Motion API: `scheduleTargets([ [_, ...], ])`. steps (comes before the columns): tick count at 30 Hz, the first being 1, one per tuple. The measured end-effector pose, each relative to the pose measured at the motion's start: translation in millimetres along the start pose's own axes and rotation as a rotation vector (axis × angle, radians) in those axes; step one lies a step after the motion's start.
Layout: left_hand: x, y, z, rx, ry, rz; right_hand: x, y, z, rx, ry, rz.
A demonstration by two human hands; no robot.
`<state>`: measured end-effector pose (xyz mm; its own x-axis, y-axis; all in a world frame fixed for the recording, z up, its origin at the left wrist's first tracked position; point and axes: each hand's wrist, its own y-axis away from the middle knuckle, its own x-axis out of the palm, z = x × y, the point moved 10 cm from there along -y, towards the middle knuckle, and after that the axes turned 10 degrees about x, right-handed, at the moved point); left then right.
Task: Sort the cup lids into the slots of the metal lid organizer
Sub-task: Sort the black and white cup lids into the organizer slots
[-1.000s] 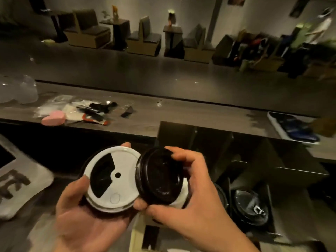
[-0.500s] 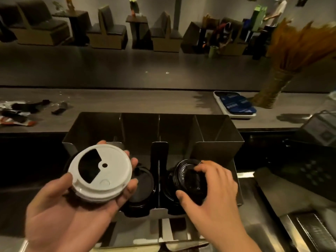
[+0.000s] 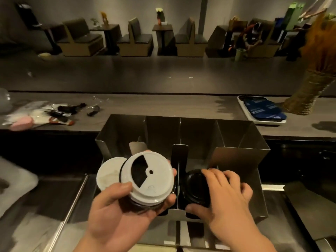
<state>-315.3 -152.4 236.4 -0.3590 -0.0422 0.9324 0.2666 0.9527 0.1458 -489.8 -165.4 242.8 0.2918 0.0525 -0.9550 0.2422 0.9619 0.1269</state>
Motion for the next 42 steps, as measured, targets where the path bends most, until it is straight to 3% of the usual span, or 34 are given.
scheduleTargets([
  [2, 23.9, 9.4, -7.4, 0.054, -0.095, 0.179, -14.6, 3.0, 4.2, -0.008, 0.022, -0.070],
  [4, 23.1, 11.0, -13.0, 0.062, -0.287, 0.188, -33.8, 11.0, 14.9, -0.094, -0.088, -0.113],
  [8, 21.9, 13.3, -18.4, 0.111, -0.343, 0.072, -56.5, 32.3, 56.7, -0.310, -0.660, 0.118],
  [10, 19.1, 15.0, -16.2, 0.073, -0.354, 0.070, -48.6, 42.9, 86.0, -0.436, -0.657, 0.227],
  [12, 14.2, 17.4, -17.0, 0.042, -0.342, 0.054, -43.7, 46.3, 103.2, -0.510, -0.666, 0.225],
  [18, -5.6, 28.5, -55.1, 0.105, -0.156, -0.089, -49.1, 21.6, 100.0, -0.382, -0.984, 0.093],
  [30, -55.9, 41.4, -141.3, 0.324, 0.039, -0.217, 12.0, 33.9, 187.1, -0.478, -0.366, -0.158],
  [36, -74.5, 37.1, -173.9, 0.407, -0.055, -0.282, 31.5, 24.7, 205.0, -0.425, -0.152, -0.091],
  [42, -65.5, 26.4, -177.5, 0.397, -0.076, -0.242, 31.3, 24.7, 216.3, -0.446, -0.045, -0.002],
])
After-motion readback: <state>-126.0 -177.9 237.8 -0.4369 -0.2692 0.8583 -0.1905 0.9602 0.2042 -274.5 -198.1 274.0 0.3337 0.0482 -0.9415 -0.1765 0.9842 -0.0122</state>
